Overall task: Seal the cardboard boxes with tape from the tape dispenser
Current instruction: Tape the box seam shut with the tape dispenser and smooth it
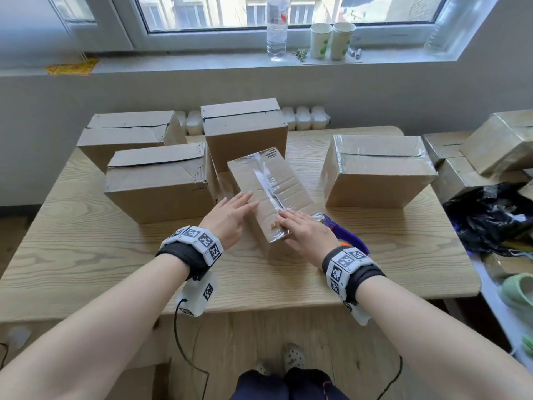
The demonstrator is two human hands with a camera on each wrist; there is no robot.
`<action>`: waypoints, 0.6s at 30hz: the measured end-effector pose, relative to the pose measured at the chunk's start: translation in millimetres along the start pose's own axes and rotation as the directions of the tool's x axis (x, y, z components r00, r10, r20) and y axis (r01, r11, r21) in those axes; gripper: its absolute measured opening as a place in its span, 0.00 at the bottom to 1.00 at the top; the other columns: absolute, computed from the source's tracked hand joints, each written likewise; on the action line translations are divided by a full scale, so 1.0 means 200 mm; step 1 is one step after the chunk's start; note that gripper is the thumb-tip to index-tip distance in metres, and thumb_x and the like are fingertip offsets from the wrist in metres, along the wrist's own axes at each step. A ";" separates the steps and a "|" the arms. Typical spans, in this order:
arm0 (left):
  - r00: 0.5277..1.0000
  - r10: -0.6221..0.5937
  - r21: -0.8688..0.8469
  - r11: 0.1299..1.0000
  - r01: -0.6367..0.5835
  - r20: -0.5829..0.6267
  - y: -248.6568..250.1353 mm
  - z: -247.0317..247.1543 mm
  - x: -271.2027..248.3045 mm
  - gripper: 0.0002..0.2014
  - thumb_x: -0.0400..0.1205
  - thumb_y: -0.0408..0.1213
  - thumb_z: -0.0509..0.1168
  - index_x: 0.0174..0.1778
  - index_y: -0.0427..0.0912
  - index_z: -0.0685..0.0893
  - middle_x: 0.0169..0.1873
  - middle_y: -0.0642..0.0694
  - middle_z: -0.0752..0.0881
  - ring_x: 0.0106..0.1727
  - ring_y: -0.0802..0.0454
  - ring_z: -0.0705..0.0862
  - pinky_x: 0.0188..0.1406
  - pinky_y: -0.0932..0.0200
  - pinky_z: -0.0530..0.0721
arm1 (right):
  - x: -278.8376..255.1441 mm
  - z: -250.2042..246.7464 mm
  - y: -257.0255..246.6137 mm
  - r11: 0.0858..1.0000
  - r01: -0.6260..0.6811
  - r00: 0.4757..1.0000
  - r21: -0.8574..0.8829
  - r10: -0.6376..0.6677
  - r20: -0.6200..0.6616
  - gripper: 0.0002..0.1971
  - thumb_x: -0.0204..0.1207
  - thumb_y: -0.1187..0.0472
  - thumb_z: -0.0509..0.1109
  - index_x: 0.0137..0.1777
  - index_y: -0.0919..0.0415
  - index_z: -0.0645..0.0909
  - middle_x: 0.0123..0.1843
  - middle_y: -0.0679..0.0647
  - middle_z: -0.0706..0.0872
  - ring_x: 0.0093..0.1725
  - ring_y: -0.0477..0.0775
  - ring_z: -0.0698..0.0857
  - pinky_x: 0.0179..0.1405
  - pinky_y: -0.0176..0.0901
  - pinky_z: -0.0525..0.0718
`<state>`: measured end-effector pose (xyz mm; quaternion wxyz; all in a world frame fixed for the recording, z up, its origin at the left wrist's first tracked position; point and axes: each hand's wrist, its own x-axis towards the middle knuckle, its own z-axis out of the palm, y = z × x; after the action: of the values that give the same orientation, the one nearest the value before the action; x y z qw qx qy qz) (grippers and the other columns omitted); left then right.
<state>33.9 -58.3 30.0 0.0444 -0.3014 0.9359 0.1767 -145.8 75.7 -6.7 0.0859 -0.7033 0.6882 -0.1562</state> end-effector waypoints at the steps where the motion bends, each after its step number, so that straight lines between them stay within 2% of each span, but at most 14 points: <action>1: 0.999 -0.007 0.053 0.999 0.005 0.031 -0.02 -0.01 0.01 0.32 0.82 0.26 0.54 0.82 0.51 0.55 0.83 0.51 0.47 0.83 0.55 0.45 0.82 0.52 0.45 | -0.02 -0.01 0.02 1.000 0.029 1.000 -0.002 -0.029 0.008 0.28 0.73 0.63 0.74 0.73 0.63 0.75 0.77 0.57 0.73 0.77 0.54 0.72 0.78 0.42 0.56; 2: 0.998 -0.015 0.099 0.995 0.010 0.055 -0.04 -0.01 0.03 0.34 0.82 0.27 0.55 0.82 0.52 0.52 0.83 0.51 0.45 0.83 0.54 0.43 0.82 0.50 0.44 | -0.04 -0.03 0.04 0.998 0.056 0.998 -0.018 -0.055 0.027 0.28 0.73 0.61 0.74 0.74 0.62 0.74 0.77 0.56 0.73 0.77 0.53 0.71 0.80 0.44 0.56; 4: 0.997 -0.020 0.149 0.989 0.008 0.076 -0.06 -0.01 0.05 0.34 0.83 0.34 0.59 0.83 0.52 0.51 0.83 0.50 0.43 0.83 0.52 0.42 0.82 0.49 0.44 | -0.07 -0.05 0.04 0.995 0.069 0.996 -0.067 -0.065 0.062 0.32 0.74 0.48 0.71 0.76 0.61 0.71 0.79 0.54 0.69 0.80 0.51 0.67 0.82 0.46 0.56; 6: 1.000 -0.007 0.131 0.991 0.004 0.024 -0.05 0.01 0.06 0.31 0.83 0.43 0.62 0.81 0.51 0.57 0.83 0.49 0.46 0.83 0.51 0.43 0.82 0.49 0.44 | -0.07 -0.05 -0.01 0.995 0.009 0.997 -0.095 -0.002 0.076 0.39 0.71 0.34 0.64 0.75 0.60 0.70 0.80 0.52 0.68 0.80 0.49 0.65 0.82 0.45 0.53; 7: 1.000 0.006 0.118 0.993 -0.004 -0.020 -0.04 0.02 0.06 0.29 0.83 0.45 0.62 0.80 0.50 0.61 0.83 0.48 0.48 0.83 0.51 0.44 0.82 0.49 0.44 | -0.07 -0.05 -0.03 0.995 -0.021 0.998 -0.095 0.027 0.062 0.40 0.70 0.32 0.61 0.74 0.60 0.71 0.79 0.53 0.70 0.80 0.50 0.66 0.82 0.46 0.53; 9: 0.996 0.037 0.115 0.993 -0.028 -0.078 -0.03 0.03 0.05 0.26 0.82 0.46 0.63 0.76 0.47 0.69 0.83 0.47 0.51 0.83 0.50 0.45 0.82 0.50 0.44 | -0.07 -0.04 -0.08 0.996 -0.057 0.998 -0.076 0.059 0.021 0.35 0.71 0.36 0.65 0.71 0.60 0.73 0.77 0.54 0.73 0.78 0.52 0.68 0.81 0.47 0.53; 11: 0.993 0.070 0.130 0.990 -0.057 -0.099 -0.02 0.03 0.02 0.23 0.81 0.47 0.64 0.72 0.45 0.75 0.83 0.46 0.51 0.83 0.50 0.46 0.82 0.50 0.44 | -0.07 -0.05 -0.10 0.996 -0.072 0.997 -0.061 0.074 0.033 0.31 0.72 0.44 0.69 0.72 0.59 0.73 0.78 0.53 0.71 0.79 0.51 0.67 0.81 0.46 0.50; 14: 0.985 0.135 0.136 0.983 -0.120 -0.109 -0.02 0.03 -0.05 0.20 0.81 0.50 0.63 0.65 0.45 0.83 0.82 0.45 0.54 0.83 0.49 0.48 0.82 0.50 0.44 | -0.08 -0.07 -0.09 0.997 -0.057 0.994 -0.056 0.062 0.089 0.30 0.73 0.49 0.68 0.75 0.57 0.70 0.80 0.50 0.67 0.81 0.48 0.62 0.82 0.44 0.45; 18: 0.977 0.176 0.036 0.984 -0.172 -0.122 0.00 0.05 -0.14 0.15 0.82 0.49 0.63 0.60 0.48 0.87 0.81 0.47 0.57 0.83 0.51 0.48 0.82 0.51 0.42 | -0.08 -0.10 -0.05 0.995 -0.091 0.989 -0.034 0.094 0.115 0.28 0.74 0.58 0.65 0.75 0.54 0.69 0.82 0.46 0.64 0.82 0.44 0.59 0.83 0.43 0.43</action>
<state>56.2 -38.3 26.0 -0.0258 -0.2282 0.9618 0.1490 -142.3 93.0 13.2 0.1230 -0.6798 0.7159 -0.1010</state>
